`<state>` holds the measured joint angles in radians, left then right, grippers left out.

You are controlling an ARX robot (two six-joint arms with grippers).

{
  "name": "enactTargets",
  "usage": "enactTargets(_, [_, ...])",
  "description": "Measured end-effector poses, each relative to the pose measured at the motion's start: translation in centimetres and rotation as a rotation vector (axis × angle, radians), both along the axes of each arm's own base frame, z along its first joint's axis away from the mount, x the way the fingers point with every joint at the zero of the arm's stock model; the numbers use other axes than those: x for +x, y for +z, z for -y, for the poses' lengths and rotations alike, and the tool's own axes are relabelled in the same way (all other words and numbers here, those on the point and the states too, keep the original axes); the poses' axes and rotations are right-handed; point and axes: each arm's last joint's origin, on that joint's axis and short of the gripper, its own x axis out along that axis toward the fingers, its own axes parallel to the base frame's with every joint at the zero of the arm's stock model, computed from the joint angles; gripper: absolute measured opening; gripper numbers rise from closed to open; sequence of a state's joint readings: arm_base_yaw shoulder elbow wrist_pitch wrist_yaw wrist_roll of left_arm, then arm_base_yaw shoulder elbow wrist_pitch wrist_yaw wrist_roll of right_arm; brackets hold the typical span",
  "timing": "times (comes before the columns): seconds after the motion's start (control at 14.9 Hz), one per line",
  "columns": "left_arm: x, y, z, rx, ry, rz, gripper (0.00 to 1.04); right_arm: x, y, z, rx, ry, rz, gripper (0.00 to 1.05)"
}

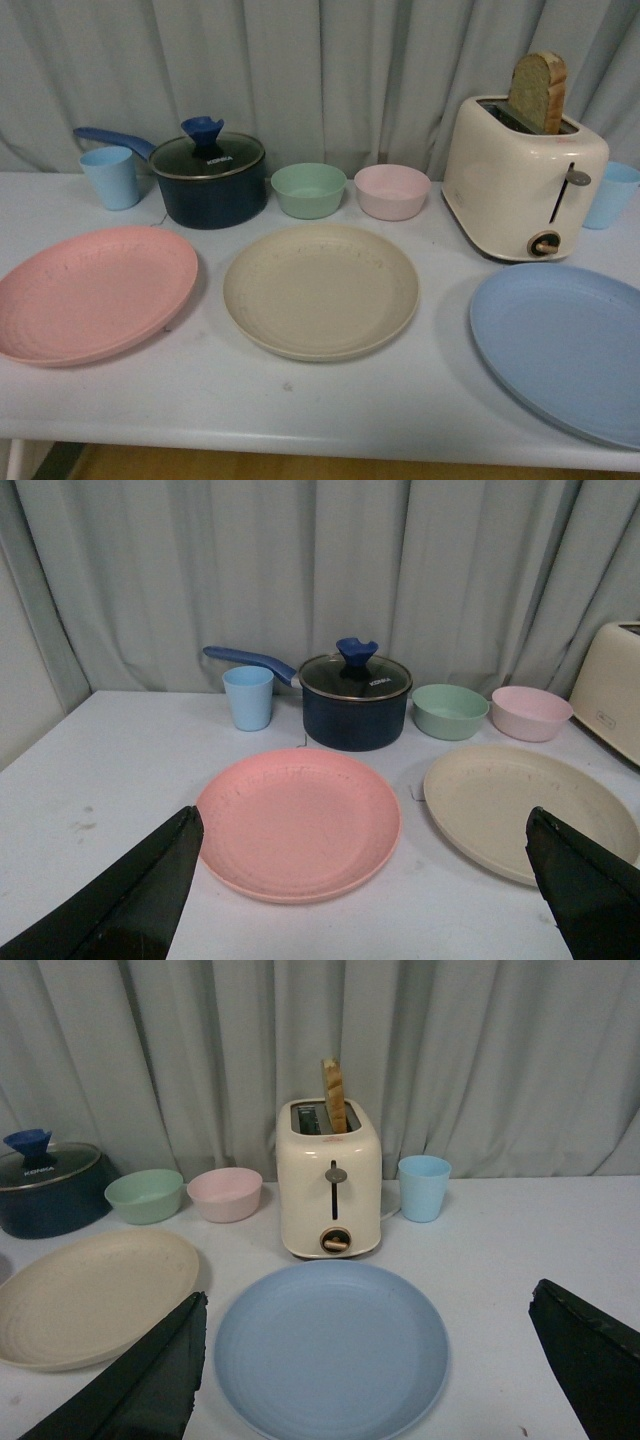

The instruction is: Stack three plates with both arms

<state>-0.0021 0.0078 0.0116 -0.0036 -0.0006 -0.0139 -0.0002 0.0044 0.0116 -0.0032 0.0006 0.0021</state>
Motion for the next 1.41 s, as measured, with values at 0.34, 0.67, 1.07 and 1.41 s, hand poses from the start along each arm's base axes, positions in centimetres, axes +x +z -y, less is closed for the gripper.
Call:
enactTargets(0.34, [0.0, 0.0, 0.0, 0.000, 0.000, 0.000, 0.98, 0.0, 0.0, 0.0, 0.000, 0.000, 0.000, 0.98])
enactTargets(0.67, [0.0, 0.0, 0.0, 0.000, 0.000, 0.000, 0.98, 0.0, 0.0, 0.0, 0.000, 0.000, 0.000, 0.98])
enactTargets(1.07, [0.0, 0.0, 0.0, 0.000, 0.000, 0.000, 0.98, 0.0, 0.0, 0.0, 0.000, 0.000, 0.000, 0.98])
enactTargets(1.41, [2.6, 2.3, 0.1, -0.038, 0.137, -0.244, 0.98, 0.0, 0.0, 0.0, 0.000, 0.000, 0.000, 0.98])
